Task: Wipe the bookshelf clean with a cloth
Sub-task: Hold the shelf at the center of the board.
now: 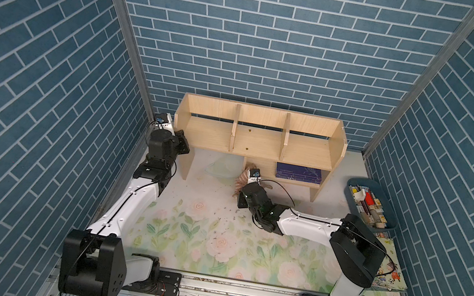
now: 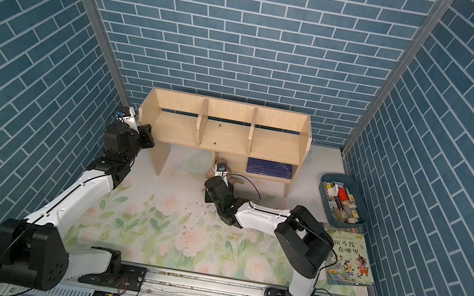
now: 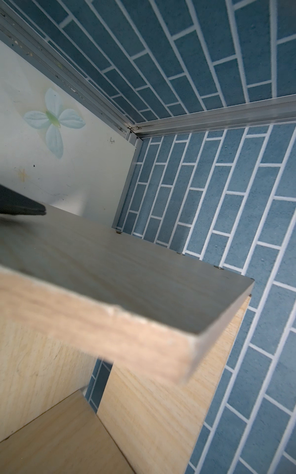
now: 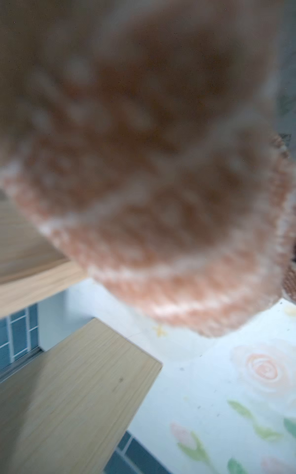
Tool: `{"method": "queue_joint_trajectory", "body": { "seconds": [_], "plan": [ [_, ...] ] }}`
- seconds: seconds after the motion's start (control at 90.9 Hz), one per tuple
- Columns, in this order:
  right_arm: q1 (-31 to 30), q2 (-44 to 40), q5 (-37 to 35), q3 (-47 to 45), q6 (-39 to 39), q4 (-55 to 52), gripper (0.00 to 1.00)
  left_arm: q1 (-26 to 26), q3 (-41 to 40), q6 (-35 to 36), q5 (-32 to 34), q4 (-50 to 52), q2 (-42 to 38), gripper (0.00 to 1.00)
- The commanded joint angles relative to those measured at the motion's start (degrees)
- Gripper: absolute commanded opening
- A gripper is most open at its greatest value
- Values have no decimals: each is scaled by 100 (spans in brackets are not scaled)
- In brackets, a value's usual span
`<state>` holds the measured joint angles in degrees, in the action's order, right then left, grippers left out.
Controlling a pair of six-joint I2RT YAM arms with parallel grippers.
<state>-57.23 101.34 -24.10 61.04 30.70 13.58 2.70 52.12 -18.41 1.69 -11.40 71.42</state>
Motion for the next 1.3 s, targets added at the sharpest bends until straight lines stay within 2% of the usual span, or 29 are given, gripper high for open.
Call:
{"method": "queue_joint_trajectory", "body": {
  "seconds": [0.0, 0.154, 0.352, 0.506, 0.605, 0.803, 0.968, 1.089, 1.287],
  "plan": [
    [213, -649, -335, 461, -289, -271, 0, 43, -36, -616, -41, 64, -168, 0],
    [602, -1276, -533, 266, -318, -575, 0, 43, -26, -485, 48, 112, -189, 0],
    [1309, -2803, -963, -1050, -275, -910, 0, 31, 90, -431, -55, 211, -103, 0],
    [2257, -4081, -1076, -1780, -184, -1436, 0, 32, 74, -356, -2, 221, -24, 0],
    [2625, -4504, -961, -1933, -301, -1521, 0, 30, 106, -348, -79, 226, 63, 0],
    [2617, -3739, -315, -1715, -625, -1373, 0, 33, 99, -350, -85, 230, 45, 0],
    [1759, -3177, -443, -1494, -648, -1054, 0, 41, 81, -360, -92, 221, 38, 0],
    [1062, -2482, -754, -676, -975, -1153, 0, 67, 54, -400, -130, 199, 47, 0],
    [187, -1016, -665, 790, -1158, -1203, 0, 93, 88, -429, -161, 209, -26, 0]
  ]
}}
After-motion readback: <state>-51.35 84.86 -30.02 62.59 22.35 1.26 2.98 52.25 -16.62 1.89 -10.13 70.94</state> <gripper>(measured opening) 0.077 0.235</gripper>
